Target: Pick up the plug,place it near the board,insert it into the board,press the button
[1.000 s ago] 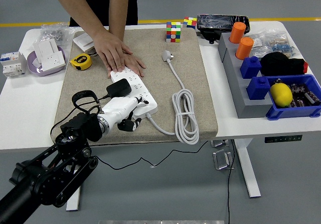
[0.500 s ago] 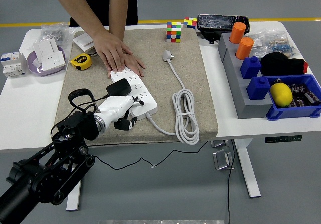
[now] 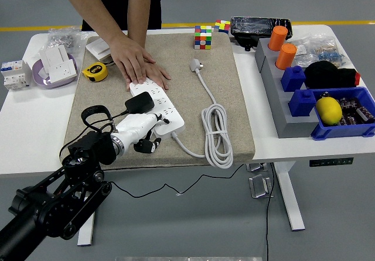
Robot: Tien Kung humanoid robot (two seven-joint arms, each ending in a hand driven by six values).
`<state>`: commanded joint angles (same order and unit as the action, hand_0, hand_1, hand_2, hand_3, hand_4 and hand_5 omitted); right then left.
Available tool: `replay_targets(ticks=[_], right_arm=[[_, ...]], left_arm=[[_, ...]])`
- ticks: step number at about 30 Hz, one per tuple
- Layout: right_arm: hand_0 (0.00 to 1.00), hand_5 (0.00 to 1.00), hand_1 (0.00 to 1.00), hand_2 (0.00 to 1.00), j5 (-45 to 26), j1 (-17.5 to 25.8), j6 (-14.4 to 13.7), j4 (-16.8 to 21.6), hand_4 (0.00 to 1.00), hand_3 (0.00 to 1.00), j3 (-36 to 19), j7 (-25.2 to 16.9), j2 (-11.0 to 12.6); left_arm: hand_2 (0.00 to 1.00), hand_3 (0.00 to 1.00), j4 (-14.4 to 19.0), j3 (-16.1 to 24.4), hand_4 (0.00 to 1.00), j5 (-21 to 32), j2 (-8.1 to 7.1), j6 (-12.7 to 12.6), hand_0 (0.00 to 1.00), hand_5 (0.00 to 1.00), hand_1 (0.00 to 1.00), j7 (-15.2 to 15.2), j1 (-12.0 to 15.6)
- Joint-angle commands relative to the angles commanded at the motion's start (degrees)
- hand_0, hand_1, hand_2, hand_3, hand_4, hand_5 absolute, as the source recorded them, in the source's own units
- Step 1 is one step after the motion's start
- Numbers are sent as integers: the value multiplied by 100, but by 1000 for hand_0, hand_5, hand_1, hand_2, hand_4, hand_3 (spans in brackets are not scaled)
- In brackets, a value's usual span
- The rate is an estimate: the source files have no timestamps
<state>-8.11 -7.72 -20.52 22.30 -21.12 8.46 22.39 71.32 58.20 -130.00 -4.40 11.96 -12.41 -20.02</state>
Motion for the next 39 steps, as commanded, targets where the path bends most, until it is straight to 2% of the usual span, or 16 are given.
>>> replay_targets(ticks=[11, 16, 20, 24, 25, 27, 30, 31, 33, 36, 37, 39], right_arm=[[792, 998, 752, 737, 8, -6, -7, 0, 998, 760, -16, 2, -2], [793, 998, 752, 737, 4, 1, -7, 0, 998, 761, -13, 2, -13], [793, 998, 752, 736, 9, 13, -10, 0, 998, 761, -15, 0, -22], [793, 998, 752, 736, 19, 25, -14, 1, 998, 761, -21, 1, -28], [792, 998, 752, 737, 23, 32, -16, 0, 998, 761, -27, 2, -34], [792, 998, 752, 737, 51, 49, -19, 3, 998, 761, -49, 6, -43], [792, 998, 752, 737, 75, 88, -19, 6, 998, 761, -78, 5, -62], [791, 998, 750, 736, 78, 97, -17, 8, 998, 761, -82, 5, -67], [791, 998, 750, 736, 72, 120, -11, 7, 998, 761, -73, 7, -79], [791, 998, 750, 736, 78, 126, -12, 10, 998, 761, -70, 8, -81], [790, 998, 750, 737, 82, 121, -14, 12, 998, 761, -70, 7, -80], [790, 998, 750, 737, 94, 112, -22, 17, 998, 761, -78, 5, -76]], left_arm=[[149, 778, 45, 80, 557, 0, -11, -2, 165, 2, 46, 17, 14], [149, 774, 344, 265, 556, 0, -12, -13, 165, 2, 46, 10, 87], [149, 756, 817, 505, 556, 0, -18, -99, 167, 2, 46, 23, 285], [149, 756, 1436, 926, 556, 0, 73, -563, 167, 2, 46, 225, 655], [144, 612, 1613, 1061, 557, 0, 107, -753, 192, 2, 49, 329, 789], [144, 612, 1931, 1280, 557, 0, 156, -1093, 192, 2, 49, 545, 1024], [144, 612, 2375, 1576, 557, 661, 200, -1435, 192, 2, 49, 853, 1383], [336, 544, 2461, 1634, 706, 885, 203, -1448, 358, 199, 353, 904, 1452], [336, 544, 2571, 1797, 706, 1369, 203, -1447, 358, 199, 353, 1028, 1605], [336, 544, 2511, 2014, 706, 2114, 227, -1277, 358, 199, 353, 1040, 1748], [900, 831, 2462, 2085, 998, 2337, 239, -1191, 858, 507, 929, 1019, 1786], [900, 831, 2374, 2186, 998, 2821, 264, -1055, 858, 507, 929, 974, 1855]])
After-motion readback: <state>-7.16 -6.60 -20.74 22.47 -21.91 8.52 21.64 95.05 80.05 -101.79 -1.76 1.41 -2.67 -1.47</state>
